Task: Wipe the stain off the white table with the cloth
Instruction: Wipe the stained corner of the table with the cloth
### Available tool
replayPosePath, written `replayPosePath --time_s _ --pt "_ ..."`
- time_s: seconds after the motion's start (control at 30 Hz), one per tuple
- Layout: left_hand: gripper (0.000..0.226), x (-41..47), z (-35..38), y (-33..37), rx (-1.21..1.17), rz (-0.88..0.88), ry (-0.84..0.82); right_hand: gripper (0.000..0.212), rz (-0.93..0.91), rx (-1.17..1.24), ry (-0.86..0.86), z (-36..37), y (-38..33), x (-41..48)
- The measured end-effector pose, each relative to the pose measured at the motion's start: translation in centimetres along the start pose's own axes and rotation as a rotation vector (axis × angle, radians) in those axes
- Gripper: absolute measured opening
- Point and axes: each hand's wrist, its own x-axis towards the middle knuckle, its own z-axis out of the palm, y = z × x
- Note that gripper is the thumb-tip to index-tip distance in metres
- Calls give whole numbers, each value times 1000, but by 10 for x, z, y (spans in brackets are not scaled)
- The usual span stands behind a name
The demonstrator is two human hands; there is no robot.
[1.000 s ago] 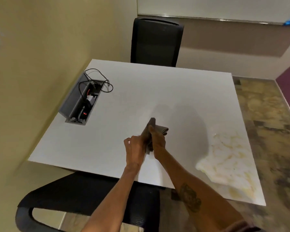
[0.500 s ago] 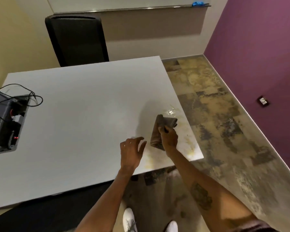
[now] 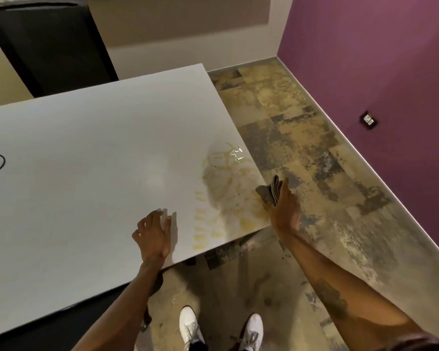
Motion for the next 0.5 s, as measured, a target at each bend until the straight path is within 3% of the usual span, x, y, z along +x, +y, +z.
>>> replayPosePath --time_s 0.23,0.3,0.4,0.5 --pt "48 19 22 -16 61 17 -92 78 55 18 -69 44 -13 -5" --pt "48 22 28 -14 85 66 -96 66 67 20 -98 50 -14 -1" --pt "53 29 36 -11 174 160 -85 46 -16 -122 -80 50 -10 7" --pt "59 41 44 -11 273 242 -100 44 -69 -112 23 48 3 7"
